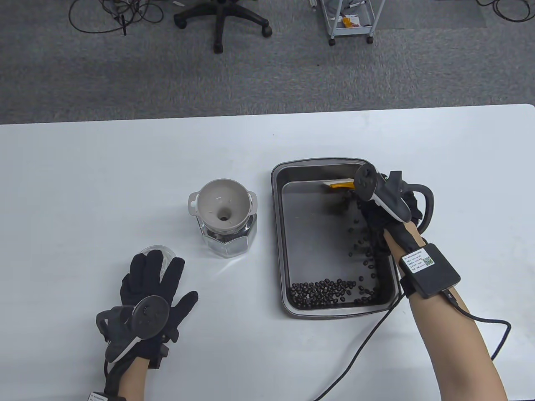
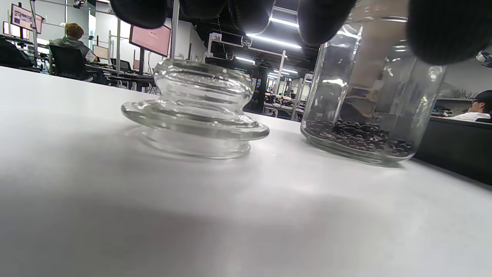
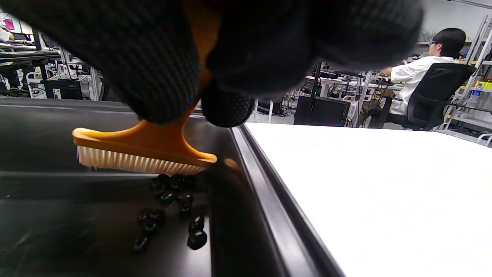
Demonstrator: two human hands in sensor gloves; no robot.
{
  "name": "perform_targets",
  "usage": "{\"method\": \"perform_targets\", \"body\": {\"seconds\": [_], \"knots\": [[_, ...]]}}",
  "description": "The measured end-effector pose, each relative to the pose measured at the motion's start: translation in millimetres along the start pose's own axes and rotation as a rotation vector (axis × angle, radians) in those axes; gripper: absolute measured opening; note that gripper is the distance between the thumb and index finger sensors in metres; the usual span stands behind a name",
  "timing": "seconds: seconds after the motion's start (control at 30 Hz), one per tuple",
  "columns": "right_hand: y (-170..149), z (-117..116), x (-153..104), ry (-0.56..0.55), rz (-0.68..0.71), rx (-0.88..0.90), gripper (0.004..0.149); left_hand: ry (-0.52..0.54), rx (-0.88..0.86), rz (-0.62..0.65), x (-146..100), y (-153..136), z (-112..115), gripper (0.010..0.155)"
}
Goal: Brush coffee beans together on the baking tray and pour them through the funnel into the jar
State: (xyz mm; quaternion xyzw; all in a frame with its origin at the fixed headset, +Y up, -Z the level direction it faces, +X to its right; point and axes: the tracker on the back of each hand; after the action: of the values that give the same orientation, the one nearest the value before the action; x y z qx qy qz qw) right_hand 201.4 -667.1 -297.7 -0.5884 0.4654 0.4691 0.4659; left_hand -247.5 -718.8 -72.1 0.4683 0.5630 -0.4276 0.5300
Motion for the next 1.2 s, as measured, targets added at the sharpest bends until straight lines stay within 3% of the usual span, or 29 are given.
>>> {"method": "perform_targets", "body": {"seconds": [0.23,0.37,0.6,1.2], "knots": [[-1.8,1.4,-7.9,0.057,0.007,-0.031,0.035,0.006,-0.007,-0.005,0.2,-0.7,-0.2,0.08],[-3.2,9.2,-8.5,0.0,-0.003,0.012,0.036,-0.004,-0.009,-0.003,1.3,0.0,1.2,0.08],[1.9,5.8,0.8,0.01,-0.029,-0.002,0.036,-0.003,-0.003,-0.001,0.4,0.1,1.3,0.081],[-4.6,-1.8,-21.6,0.187,-0.006,-0.021,0.036,-0.007,0.006,0.011,-0.3,2.3,2.3,0.08]]}}
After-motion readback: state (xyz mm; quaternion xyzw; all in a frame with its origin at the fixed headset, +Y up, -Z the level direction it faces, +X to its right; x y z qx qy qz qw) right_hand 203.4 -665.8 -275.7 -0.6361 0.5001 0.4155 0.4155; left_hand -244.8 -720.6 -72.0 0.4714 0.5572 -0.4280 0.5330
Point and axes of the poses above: the tracker on the back of each hand, its own y axis roughly to the thumb side, its own x axis roughly from the wrist to the fingertips, z = x × y, and after that the axes turned 4 degrees about y, right-handed
